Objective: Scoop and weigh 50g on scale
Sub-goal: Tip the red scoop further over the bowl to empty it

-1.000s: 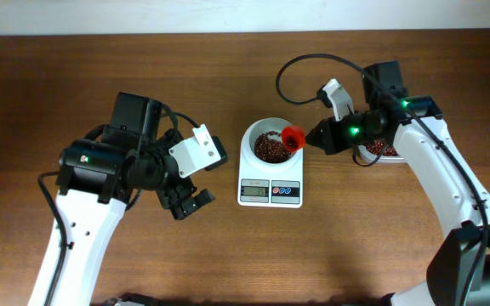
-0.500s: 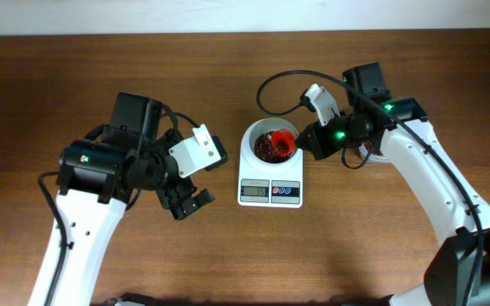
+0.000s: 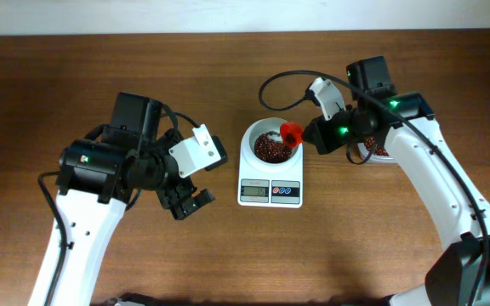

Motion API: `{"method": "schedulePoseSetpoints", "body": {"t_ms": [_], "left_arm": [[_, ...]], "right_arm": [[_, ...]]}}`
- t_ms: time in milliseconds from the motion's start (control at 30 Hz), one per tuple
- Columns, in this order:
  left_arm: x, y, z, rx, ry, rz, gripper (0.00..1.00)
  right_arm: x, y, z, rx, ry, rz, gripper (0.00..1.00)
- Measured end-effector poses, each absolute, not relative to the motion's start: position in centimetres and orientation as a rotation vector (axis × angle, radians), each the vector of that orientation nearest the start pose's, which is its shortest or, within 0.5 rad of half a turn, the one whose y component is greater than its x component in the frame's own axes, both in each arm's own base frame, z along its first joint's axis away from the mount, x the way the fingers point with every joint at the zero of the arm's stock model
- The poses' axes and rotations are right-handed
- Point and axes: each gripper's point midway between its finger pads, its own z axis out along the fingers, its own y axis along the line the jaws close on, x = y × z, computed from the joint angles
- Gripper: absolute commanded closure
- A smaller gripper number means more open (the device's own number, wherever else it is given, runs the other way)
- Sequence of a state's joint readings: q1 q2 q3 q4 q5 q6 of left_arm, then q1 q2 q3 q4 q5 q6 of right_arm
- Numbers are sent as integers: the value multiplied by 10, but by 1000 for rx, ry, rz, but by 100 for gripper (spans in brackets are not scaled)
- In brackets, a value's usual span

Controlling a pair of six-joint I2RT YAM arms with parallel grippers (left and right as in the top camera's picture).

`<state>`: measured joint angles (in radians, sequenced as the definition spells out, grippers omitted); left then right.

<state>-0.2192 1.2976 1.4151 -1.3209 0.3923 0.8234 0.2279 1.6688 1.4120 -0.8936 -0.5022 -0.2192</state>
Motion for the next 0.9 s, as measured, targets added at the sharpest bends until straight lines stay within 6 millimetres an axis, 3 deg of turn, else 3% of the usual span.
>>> {"method": "schedulePoseSetpoints", "body": {"t_ms": [400, 900], "left_arm": [[248, -123, 239, 1408, 2254, -357, 1], [248, -123, 239, 1408, 2254, -357, 1]], "right_arm": [[359, 174, 170, -737, 2531, 734, 96], [343, 194, 183, -697, 2519, 971, 96]]}}
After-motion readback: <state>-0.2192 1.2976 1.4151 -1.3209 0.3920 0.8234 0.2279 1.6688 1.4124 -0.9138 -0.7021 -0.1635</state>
